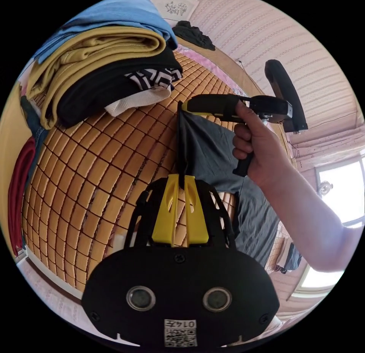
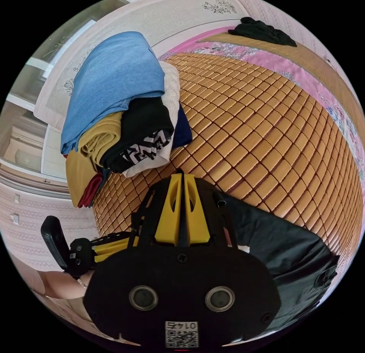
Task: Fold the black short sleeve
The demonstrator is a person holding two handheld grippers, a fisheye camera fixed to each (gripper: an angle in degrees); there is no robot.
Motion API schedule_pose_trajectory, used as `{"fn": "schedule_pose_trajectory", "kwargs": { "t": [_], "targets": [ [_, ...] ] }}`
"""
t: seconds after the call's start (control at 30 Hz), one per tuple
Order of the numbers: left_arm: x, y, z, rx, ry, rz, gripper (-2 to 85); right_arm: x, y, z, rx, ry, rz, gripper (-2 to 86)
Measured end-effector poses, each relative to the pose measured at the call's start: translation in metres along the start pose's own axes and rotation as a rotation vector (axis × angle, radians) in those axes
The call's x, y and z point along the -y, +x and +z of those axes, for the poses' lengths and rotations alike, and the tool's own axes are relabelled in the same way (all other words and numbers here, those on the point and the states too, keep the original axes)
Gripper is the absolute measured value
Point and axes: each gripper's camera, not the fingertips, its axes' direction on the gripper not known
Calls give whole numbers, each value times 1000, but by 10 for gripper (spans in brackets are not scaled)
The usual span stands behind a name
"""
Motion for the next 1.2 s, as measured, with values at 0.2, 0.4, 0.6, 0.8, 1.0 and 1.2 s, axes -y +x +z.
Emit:
{"fn": "schedule_pose_trajectory", "kwargs": {
  "t": [0.2,0.4,0.6,0.8,1.0,1.2],
  "targets": [
    [-2,-13,12,7,-8,-46,31,-6,1,5,-25,-25,-33,27],
    [-1,-19,7,41,-35,-44,38,-69,20,-48,109,182,15,67],
    [-10,-22,-4,112,-60,-72,45,-198,45,-91,179,227,176,69],
    [1,54,-2,77,-25,73,41,-336,93,-138,73,187,420,69],
    [12,241,57,-20,-76,486,40,-482,156,-217,-119,310,774,69],
    [-30,479,150,-240,-206,869,44,-604,179,-260,-152,414,968,69]
  ]
}}
